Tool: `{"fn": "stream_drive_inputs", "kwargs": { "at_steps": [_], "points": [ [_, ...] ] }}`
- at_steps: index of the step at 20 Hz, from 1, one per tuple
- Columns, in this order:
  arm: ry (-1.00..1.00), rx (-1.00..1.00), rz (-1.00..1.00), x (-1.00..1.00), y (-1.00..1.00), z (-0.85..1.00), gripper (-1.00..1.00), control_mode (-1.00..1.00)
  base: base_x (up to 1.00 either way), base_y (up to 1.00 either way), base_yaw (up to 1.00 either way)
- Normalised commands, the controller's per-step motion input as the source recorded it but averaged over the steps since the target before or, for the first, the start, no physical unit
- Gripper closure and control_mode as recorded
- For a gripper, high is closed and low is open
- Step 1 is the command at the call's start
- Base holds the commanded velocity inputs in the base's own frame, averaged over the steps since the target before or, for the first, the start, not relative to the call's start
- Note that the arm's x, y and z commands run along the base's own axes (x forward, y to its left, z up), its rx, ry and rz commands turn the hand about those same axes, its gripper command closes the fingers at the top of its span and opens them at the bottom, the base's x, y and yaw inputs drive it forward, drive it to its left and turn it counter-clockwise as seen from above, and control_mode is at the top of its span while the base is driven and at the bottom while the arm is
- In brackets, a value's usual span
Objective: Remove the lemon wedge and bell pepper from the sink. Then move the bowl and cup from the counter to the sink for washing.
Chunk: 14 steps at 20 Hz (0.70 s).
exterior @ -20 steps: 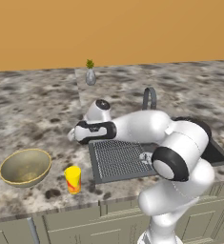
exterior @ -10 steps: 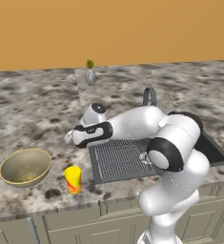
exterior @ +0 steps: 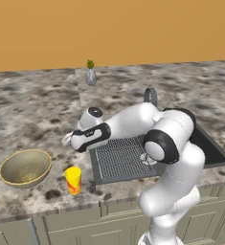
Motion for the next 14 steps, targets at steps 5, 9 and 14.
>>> {"fn": "stream_drive_inputs", "kwargs": {
  "at_steps": [5, 9, 14],
  "points": [
    [0.00, 0.00, 0.00, 0.11, 0.16, -0.15, 1.00, -1.00, 0.00, 0.00, 0.00],
    [0.00, 0.00, 0.00, 0.10, 0.16, -0.15, 1.00, -1.00, 0.00, 0.00, 0.00],
    [-0.01, 0.00, 0.00, 0.09, 0.13, -0.12, 1.00, -1.00, 0.00, 0.00, 0.00]
  ]
}}
